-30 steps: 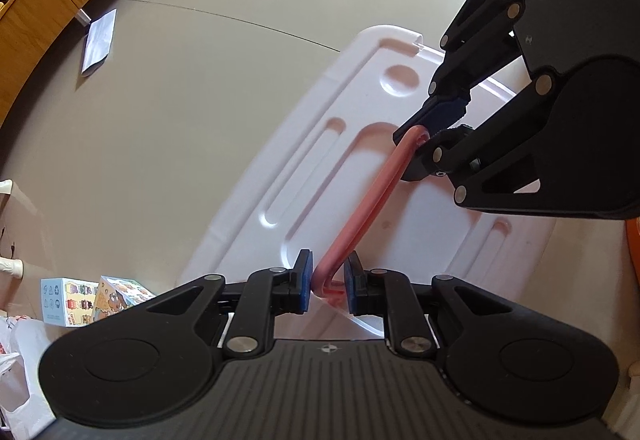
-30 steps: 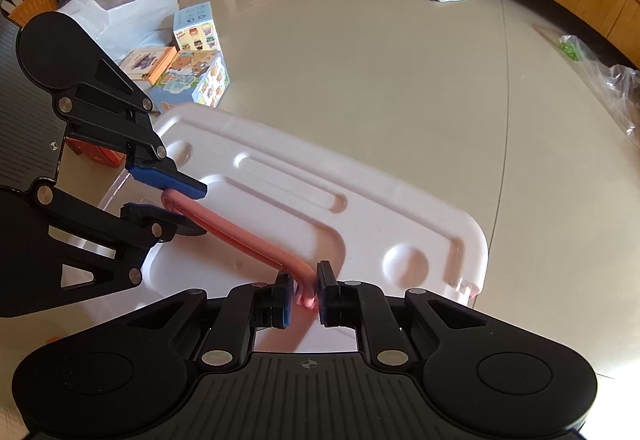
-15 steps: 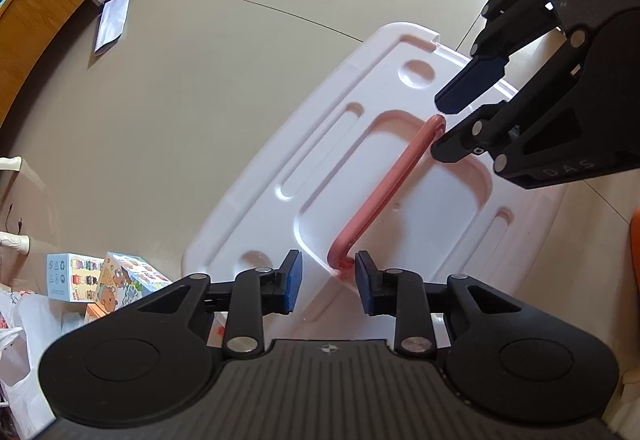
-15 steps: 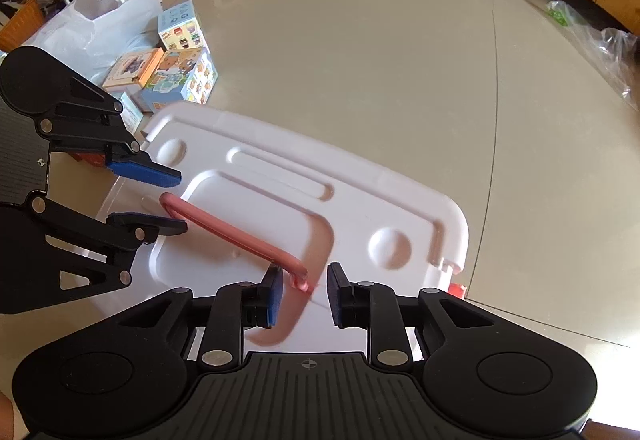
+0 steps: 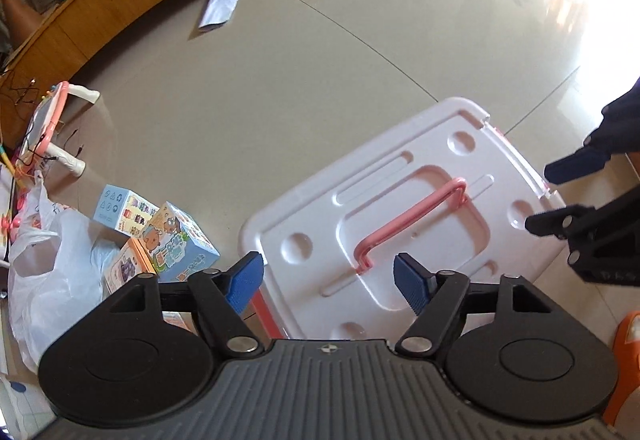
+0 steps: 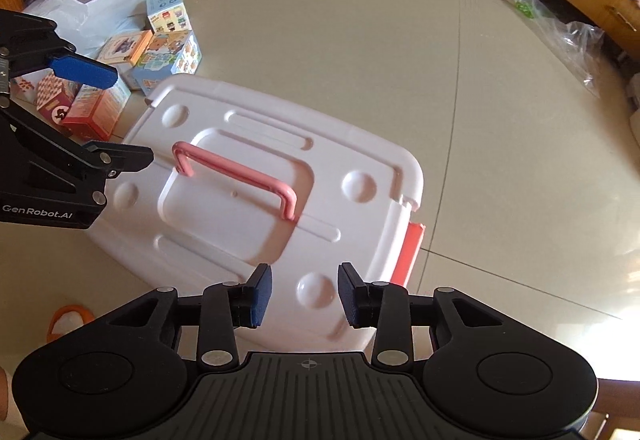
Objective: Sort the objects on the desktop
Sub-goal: 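Open both grippers and withdraw them from the lidded bin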
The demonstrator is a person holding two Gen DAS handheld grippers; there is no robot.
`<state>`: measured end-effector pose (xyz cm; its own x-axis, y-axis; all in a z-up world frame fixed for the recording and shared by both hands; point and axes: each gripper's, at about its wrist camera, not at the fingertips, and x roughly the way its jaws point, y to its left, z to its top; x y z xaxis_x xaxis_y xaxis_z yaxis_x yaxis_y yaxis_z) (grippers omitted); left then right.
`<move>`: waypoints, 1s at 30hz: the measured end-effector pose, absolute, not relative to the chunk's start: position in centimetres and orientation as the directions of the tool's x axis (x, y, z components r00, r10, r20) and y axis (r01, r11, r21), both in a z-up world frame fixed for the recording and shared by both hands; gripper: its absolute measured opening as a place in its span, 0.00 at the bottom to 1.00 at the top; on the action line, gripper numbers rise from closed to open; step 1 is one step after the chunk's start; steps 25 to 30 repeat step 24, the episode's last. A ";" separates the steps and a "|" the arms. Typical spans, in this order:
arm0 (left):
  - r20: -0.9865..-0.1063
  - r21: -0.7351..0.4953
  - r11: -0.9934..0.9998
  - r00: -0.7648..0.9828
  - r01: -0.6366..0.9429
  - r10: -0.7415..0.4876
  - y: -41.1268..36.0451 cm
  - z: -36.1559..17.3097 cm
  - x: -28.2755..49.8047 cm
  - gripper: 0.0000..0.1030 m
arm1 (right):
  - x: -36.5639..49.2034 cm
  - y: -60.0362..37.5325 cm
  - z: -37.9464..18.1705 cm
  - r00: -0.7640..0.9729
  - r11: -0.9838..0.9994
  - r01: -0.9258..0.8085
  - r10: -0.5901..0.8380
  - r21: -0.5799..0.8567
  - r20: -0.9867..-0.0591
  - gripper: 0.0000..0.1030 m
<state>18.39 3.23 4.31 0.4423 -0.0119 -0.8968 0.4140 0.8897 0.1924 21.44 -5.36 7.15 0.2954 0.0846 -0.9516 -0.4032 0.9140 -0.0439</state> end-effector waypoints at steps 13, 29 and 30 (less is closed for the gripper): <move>-0.860 0.204 0.931 0.509 0.303 0.023 -0.6 2.3 7.8 0.94 | 14.8 7.2 10.4 0.330 0.953 -0.296 0.035 -0.069 -0.943 0.42; -0.817 0.217 0.931 0.577 0.293 0.009 -1.5 1.2 0.8 0.96 | 11.1 21.0 13.2 0.307 0.973 -0.219 0.004 -0.067 -0.952 0.50; -0.817 0.217 0.931 0.577 0.293 0.009 -1.5 1.2 0.8 0.96 | 11.1 21.0 13.2 0.307 0.973 -0.219 0.004 -0.067 -0.952 0.50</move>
